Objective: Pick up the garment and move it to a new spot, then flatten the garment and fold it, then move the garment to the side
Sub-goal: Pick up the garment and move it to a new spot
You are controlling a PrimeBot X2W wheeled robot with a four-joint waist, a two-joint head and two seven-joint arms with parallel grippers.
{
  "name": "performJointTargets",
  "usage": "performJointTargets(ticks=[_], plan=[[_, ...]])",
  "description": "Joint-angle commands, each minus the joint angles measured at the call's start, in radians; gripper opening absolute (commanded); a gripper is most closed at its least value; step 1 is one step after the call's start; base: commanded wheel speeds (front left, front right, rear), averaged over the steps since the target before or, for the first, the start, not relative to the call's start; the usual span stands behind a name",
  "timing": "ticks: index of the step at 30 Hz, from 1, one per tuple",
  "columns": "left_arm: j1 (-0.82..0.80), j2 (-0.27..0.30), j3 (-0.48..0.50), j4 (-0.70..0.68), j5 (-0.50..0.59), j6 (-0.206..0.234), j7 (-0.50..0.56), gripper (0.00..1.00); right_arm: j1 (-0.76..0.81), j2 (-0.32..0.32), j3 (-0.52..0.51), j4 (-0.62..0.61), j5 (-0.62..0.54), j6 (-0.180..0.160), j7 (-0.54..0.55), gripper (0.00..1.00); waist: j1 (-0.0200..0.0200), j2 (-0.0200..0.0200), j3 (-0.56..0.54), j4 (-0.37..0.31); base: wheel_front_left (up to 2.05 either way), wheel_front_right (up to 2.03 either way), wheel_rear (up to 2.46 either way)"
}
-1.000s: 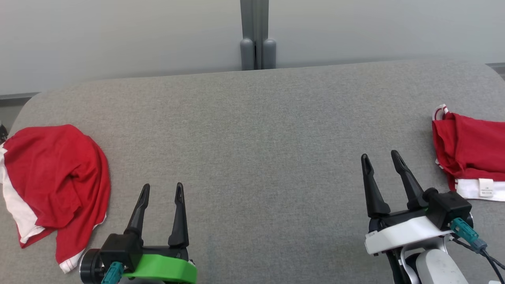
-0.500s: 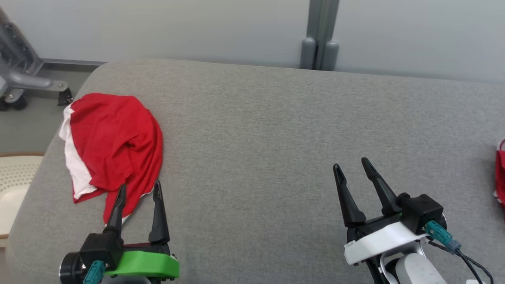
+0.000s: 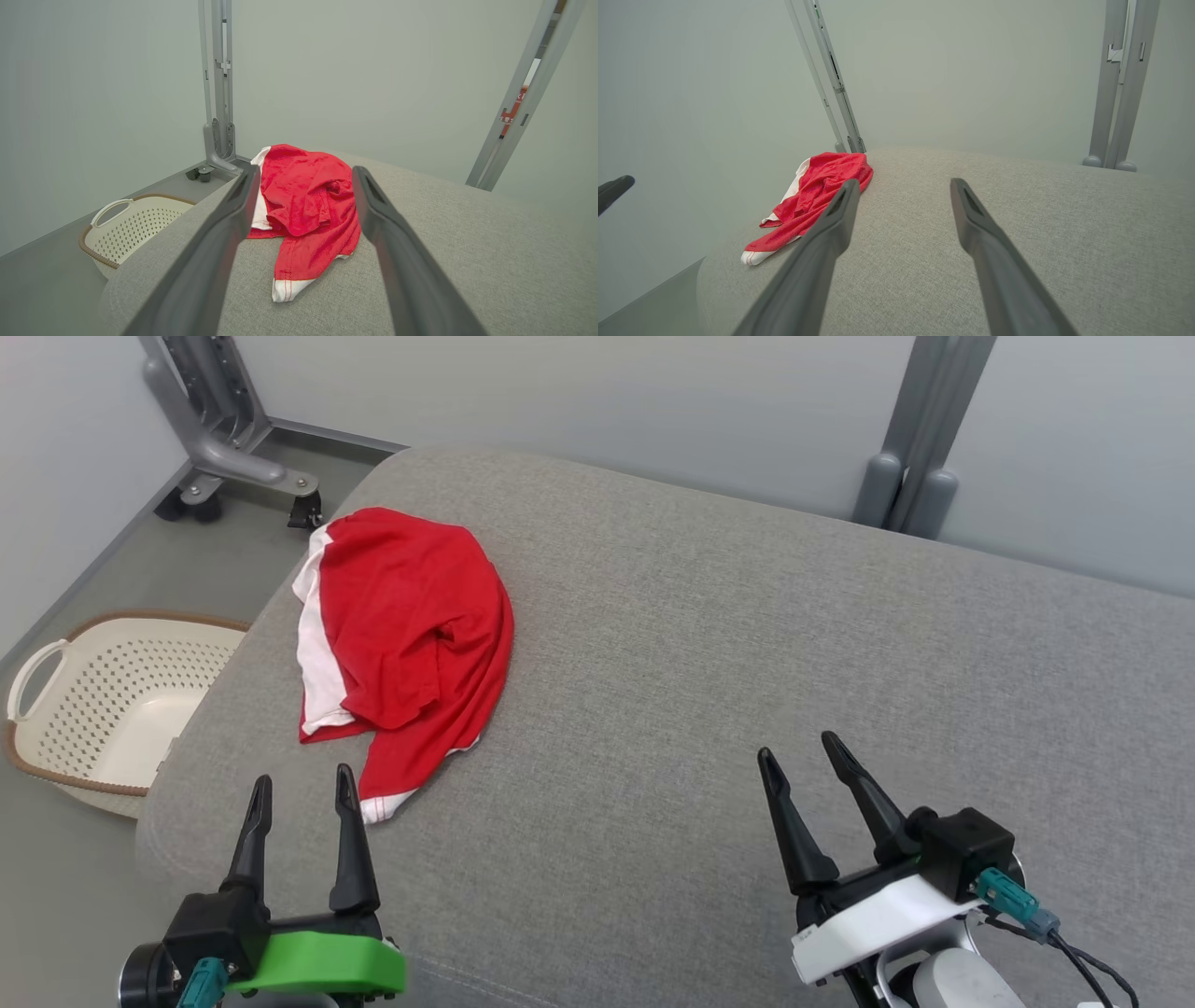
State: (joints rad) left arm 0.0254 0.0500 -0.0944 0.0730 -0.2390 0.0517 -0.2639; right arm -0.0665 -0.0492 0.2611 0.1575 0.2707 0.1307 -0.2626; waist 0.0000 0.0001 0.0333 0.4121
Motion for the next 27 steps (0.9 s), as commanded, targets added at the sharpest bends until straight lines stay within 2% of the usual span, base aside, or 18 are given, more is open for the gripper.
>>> performJointTargets(ticks=[1, 10, 15, 23, 27], plan=[[0.013, 0.001, 0.001, 0.003, 0.011, -0.002, 0.000, 1.00, 0.005, -0.003, 0.004, 0.004, 0.005, 0.000, -0.003, 1.00, 0.0000, -0.0001, -0.007, 0.024, 0.00, 0.00, 0.00], [-0.010, 0.002, 0.032, -0.006, -0.004, 0.010, 0.000, 1.00, -0.018, -0.003, 0.005, -0.004, -0.008, 0.000, -0.003, 1.00, 0.0000, -0.0001, 0.011, 0.013, 0.00, 0.00, 0.00], [-0.051, 0.001, 0.081, 0.001, -0.021, 0.023, 0.000, 1.00, -0.032, -0.014, -0.005, -0.032, -0.022, 0.000, -0.003, 1.00, 0.0000, -0.0001, 0.064, -0.011, 0.00, 0.00, 0.00], [-0.207, 0.001, 0.129, 0.252, 0.022, 0.060, 0.000, 1.00, -0.095, -0.063, -0.056, -0.114, -0.057, 0.000, -0.003, 1.00, 0.0000, -0.0001, 0.229, -0.066, 0.00, 0.00, 0.00], [-0.340, 0.021, 0.152, 0.401, 0.021, 0.046, 0.000, 1.00, -0.134, -0.102, -0.066, -0.163, -0.063, 0.000, -0.003, 1.00, 0.0000, -0.0001, 0.313, -0.094, 0.00, 0.00, 0.00]])
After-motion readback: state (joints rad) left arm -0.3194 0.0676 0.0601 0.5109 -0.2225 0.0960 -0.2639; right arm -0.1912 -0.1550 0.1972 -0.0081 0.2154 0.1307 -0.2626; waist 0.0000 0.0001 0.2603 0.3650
